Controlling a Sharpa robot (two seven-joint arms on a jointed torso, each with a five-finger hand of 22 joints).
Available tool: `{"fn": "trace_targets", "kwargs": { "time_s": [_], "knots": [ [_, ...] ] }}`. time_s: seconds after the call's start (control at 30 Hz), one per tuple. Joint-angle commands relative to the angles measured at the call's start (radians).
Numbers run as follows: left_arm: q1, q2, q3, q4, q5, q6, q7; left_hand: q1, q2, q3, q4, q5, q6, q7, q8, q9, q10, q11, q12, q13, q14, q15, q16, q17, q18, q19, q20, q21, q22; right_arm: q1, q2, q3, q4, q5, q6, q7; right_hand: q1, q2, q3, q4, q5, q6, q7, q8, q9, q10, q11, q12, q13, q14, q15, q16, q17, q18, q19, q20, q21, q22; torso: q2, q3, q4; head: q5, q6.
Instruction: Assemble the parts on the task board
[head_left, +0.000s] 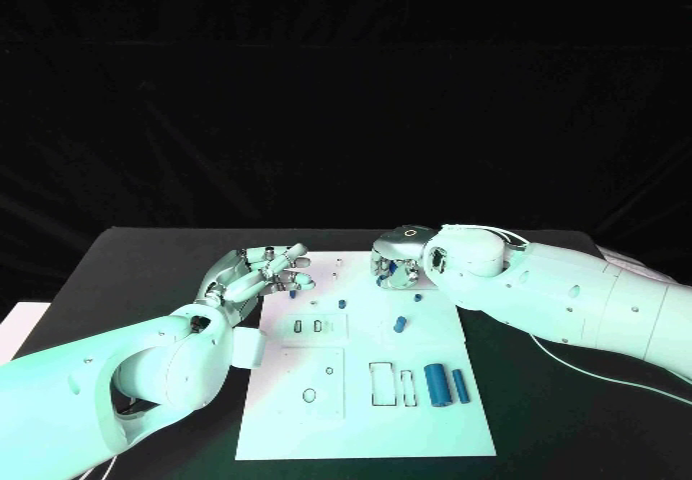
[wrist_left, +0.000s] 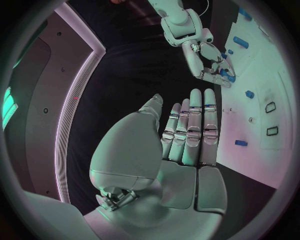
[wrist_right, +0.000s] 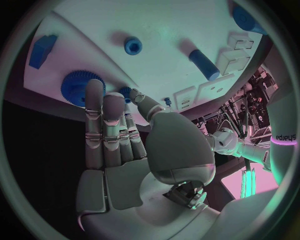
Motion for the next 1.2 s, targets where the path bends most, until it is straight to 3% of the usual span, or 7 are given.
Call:
{"fn": "trace_targets", "kwargs": {
  "time_s": [0.03, 0.27, 0.53, 0.63, 0.8, 0.93, 1.2],
  "knots": [
    [0.002, 0.001, 0.001, 0.002, 0.002, 0.022, 0.0, 0.001, -0.011, 0.0, -0.008, -0.005, -0.005, 0.006, -0.005, -0.001, -0.002, 0.004, -0.004, -0.001, -0.006, 0.001, -0.006, 0.003, 0.017, -0.003, 0.004, -0.004, -0.001, 0.0, 0.004, 0.0, -0.002, -0.018, 0.03, 0.009, 0.008, 0.008, 0.009, 0.002, -0.008, 0.009, 0.0, 0.005, 0.002, 0.01, 0.0, 0.001, 0.0, 0.032, -0.009, 0.024, 0.023, 0.013, -0.011, 0.0, 0.01, 0.006, 0.004, -0.001, 0.0041, 0.0, -0.002],
    [0.002, -0.001, 0.001, 0.002, 0.002, 0.023, -0.002, 0.001, -0.011, 0.0, -0.009, -0.005, -0.006, 0.006, -0.006, -0.001, -0.003, 0.004, -0.005, -0.001, -0.007, 0.001, -0.007, 0.003, 0.017, -0.003, 0.005, -0.005, -0.001, 0.0, 0.006, 0.0, -0.008, -0.024, 0.047, 0.006, 0.021, 0.013, 0.044, 0.009, -0.018, 0.03, -0.002, 0.006, 0.005, 0.028, -0.002, 0.0, 0.0, 0.028, -0.012, 0.092, 0.088, 0.009, -0.016, -0.002, 0.064, 0.056, 0.007, -0.0025, 0.0061, -0.001, -0.004],
    [0.002, -0.001, 0.001, 0.001, 0.002, 0.025, -0.005, 0.002, -0.01, 0.0, -0.009, -0.005, -0.006, 0.006, -0.006, -0.001, -0.003, 0.005, -0.006, -0.001, -0.007, 0.002, -0.007, 0.004, 0.017, -0.003, 0.005, -0.005, -0.001, 0.0, 0.008, -0.001, -0.012, -0.039, 0.041, -0.001, 0.054, 0.026, 0.09, -0.001, -0.064, 0.047, -0.003, 0.008, 0.009, 0.043, -0.006, 0.0, 0.0, 0.026, -0.014, 0.14, 0.132, 0.003, -0.015, -0.004, 0.119, 0.116, 0.01, -0.0046, 0.01, -0.006, -0.005],
    [0.002, -0.002, 0.001, 0.001, 0.002, 0.025, -0.006, 0.002, -0.01, 0.001, -0.01, -0.005, -0.006, 0.006, -0.007, -0.001, -0.003, 0.005, -0.006, -0.001, -0.007, 0.002, -0.007, 0.005, 0.017, -0.003, 0.005, -0.005, -0.001, 0.0, 0.006, -0.001, -0.006, -0.039, -0.003, 0.0, 0.062, 0.029, 0.103, -0.003, -0.071, 0.055, -0.003, 0.01, 0.011, 0.052, -0.008, 0.002, 0.001, 0.027, -0.015, 0.158, 0.151, 0.0, -0.01, -0.005, 0.142, 0.144, 0.01, -0.0048, 0.0105, -0.007, -0.004],
    [0.003, -0.002, 0.001, -0.002, 0.002, 0.026, -0.007, 0.004, -0.008, 0.002, -0.011, -0.005, -0.006, 0.006, -0.007, -0.001, -0.004, 0.005, -0.007, 0.0, -0.007, 0.002, -0.008, 0.006, 0.017, -0.003, 0.005, -0.005, -0.002, 0.0, -0.003, 0.001, 0.017, -0.007, -0.129, 0.001, 0.073, 0.029, 0.13, -0.006, -0.084, 0.061, 0.0, 0.008, 0.014, 0.057, -0.007, -0.001, 0.0, 0.02, -0.014, 0.157, 0.143, -0.001, -0.018, -0.005, 0.163, 0.162, 0.012, -0.0062, 0.0139, -0.007, 0.0],
    [0.003, -0.002, 0.001, -0.003, 0.003, 0.026, -0.007, 0.005, -0.008, 0.002, -0.013, -0.005, -0.007, 0.006, -0.008, -0.001, -0.004, 0.005, -0.008, 0.0, -0.007, 0.002, -0.008, 0.007, 0.017, -0.003, 0.005, -0.005, -0.002, 0.0, -0.004, 0.004, 0.031, 0.004, -0.2, -0.017, 0.075, 0.026, 0.141, -0.006, -0.086, 0.058, 0.003, 0.005, 0.014, 0.052, -0.004, -0.003, -0.001, 0.018, -0.012, 0.16, 0.145, -0.002, -0.022, -0.004, 0.171, 0.169, 0.012, -0.0078, 0.016, -0.008, 0.002],
    [0.003, -0.001, 0.001, -0.002, 0.003, 0.028, -0.007, 0.008, -0.006, 0.004, -0.016, -0.004, -0.007, 0.007, -0.009, 0.0, -0.004, 0.005, -0.01, 0.0, -0.008, 0.002, -0.009, 0.009, 0.018, -0.003, 0.005, -0.006, -0.002, 0.0, 0.026, 0.006, 0.021, 0.008, -0.261, -0.058, 0.072, 0.02, 0.153, -0.002, -0.086, 0.054, 0.008, 0.0, 0.013, 0.043, 0.0, -0.004, -0.002, 0.016, -0.009, 0.167, 0.149, -0.002, -0.028, -0.001, 0.182, 0.177, 0.017, -0.0094, 0.0196, -0.006, 0.007]
  ]
}}
